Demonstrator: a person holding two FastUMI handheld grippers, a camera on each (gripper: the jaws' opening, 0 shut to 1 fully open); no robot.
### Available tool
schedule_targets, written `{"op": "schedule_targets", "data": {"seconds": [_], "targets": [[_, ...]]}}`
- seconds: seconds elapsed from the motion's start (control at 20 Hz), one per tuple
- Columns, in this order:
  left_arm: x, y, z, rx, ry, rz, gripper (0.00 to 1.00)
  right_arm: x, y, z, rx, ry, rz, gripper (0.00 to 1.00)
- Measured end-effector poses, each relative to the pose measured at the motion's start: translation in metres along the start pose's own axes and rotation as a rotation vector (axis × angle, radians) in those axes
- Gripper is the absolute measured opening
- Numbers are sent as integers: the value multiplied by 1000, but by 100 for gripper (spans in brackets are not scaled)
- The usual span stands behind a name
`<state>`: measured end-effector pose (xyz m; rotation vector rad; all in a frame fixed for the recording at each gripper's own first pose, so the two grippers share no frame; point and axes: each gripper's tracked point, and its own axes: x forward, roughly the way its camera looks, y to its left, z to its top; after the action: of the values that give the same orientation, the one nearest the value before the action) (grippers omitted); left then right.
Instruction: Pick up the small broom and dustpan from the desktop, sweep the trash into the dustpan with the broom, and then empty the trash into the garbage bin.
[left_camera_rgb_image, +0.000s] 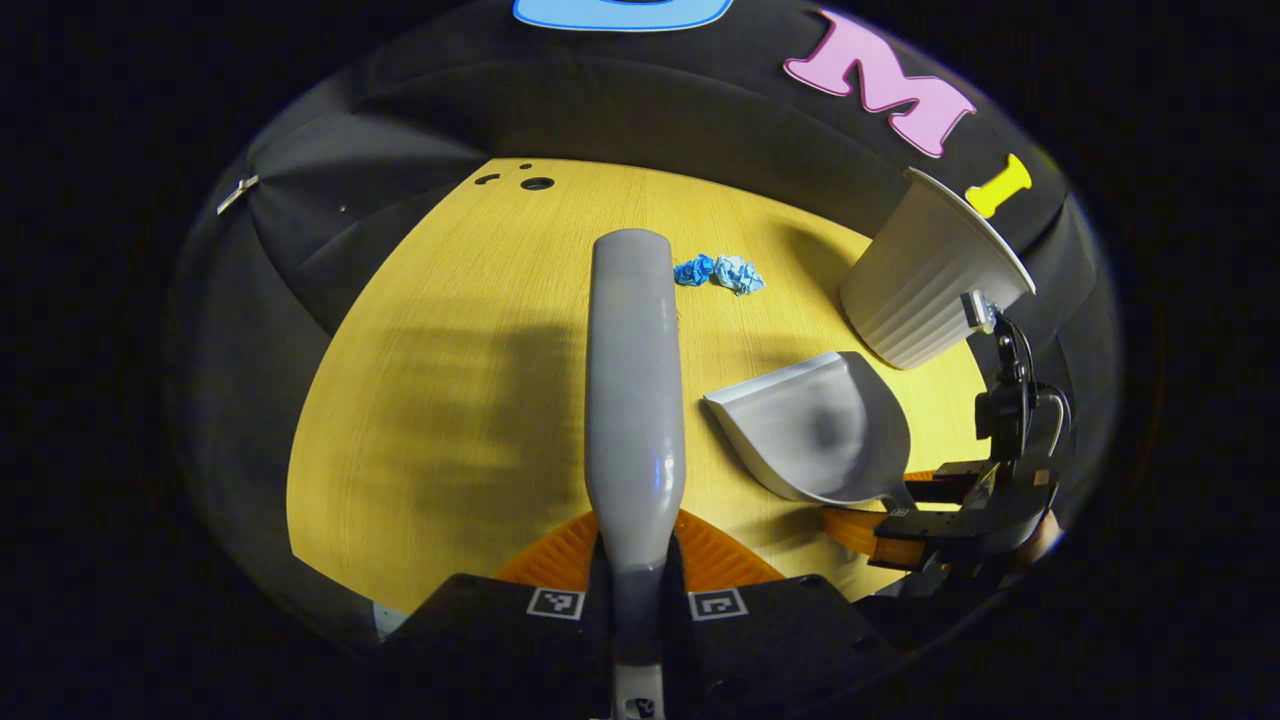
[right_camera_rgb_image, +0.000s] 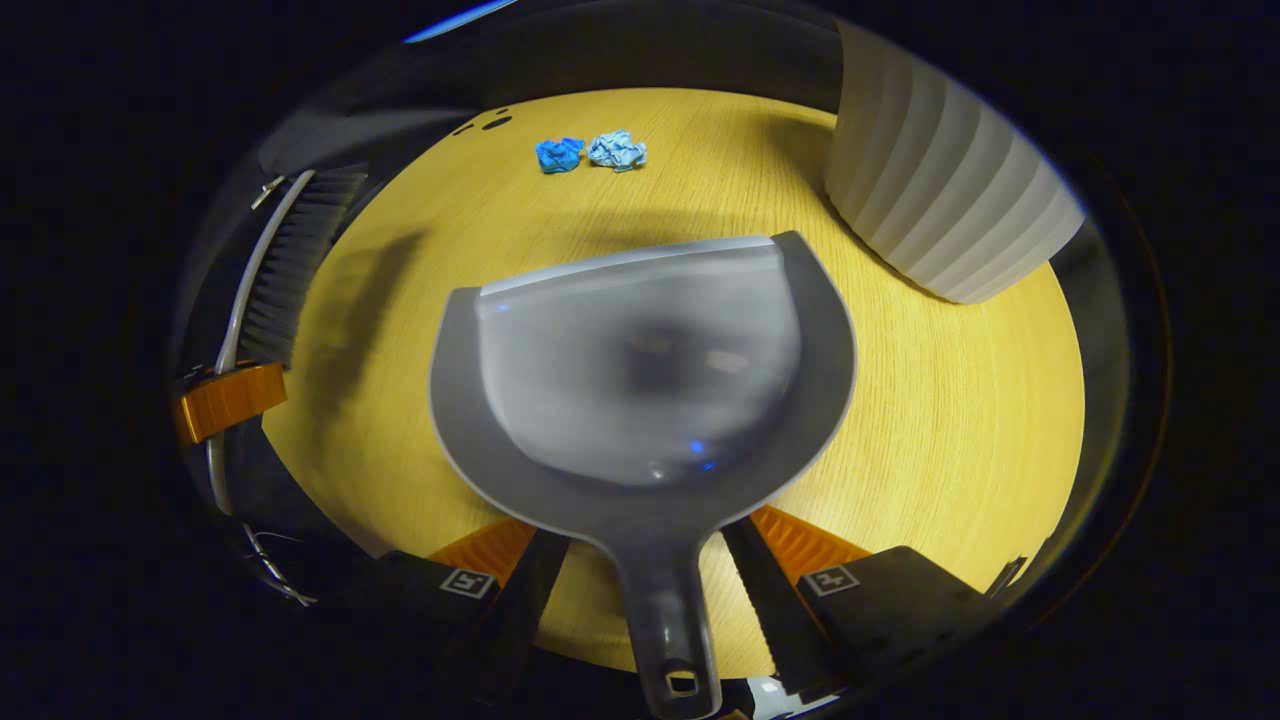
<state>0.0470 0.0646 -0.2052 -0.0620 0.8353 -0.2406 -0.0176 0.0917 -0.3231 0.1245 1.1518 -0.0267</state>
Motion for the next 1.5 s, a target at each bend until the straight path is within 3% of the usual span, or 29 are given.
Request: {"op": "schedule_targets", "data": {"seconds": [0.1, 0.35, 0.55, 0.6, 0.65, 0.85, 0.9, 0.95, 1.0, 1.05, 1.2, 1.5], "targets": [[5, 0, 1, -26, 16, 15, 23, 3, -7, 1, -22, 8, -47, 88], [16, 5, 10, -29, 38, 41, 23, 2, -8, -1, -20, 36, -48, 43], [29, 9, 25, -5, 52, 60, 27, 2, -5, -3, -145, 48, -13, 39], [33, 11, 29, 19, 62, 69, 23, 1, -5, -2, -173, 45, 0, 30], [37, 14, 36, 48, 64, 79, 24, -1, -6, -3, -199, 46, 17, 36], [63, 15, 72, 164, 74, 78, 23, -4, -10, -8, -203, 86, 94, 36], [72, 19, 82, 209, 84, 93, 24, -7, -16, -6, -214, 91, 91, 36], [81, 23, 95, 263, 86, 109, 23, -9, -26, -3, -227, 79, 78, 28], [87, 25, 107, 309, 87, 119, 27, -11, -35, -2, -237, 76, 69, 36], [95, 27, 118, 342, 93, 125, 23, -18, -41, -4, -237, 77, 69, 34], [122, 36, 143, 428, 128, 151, 24, -31, -58, -14, -225, 93, 81, 34], [165, 32, 179, 701, 223, 171, 23, -35, -76, -20, -306, 112, 93, 34]]}}
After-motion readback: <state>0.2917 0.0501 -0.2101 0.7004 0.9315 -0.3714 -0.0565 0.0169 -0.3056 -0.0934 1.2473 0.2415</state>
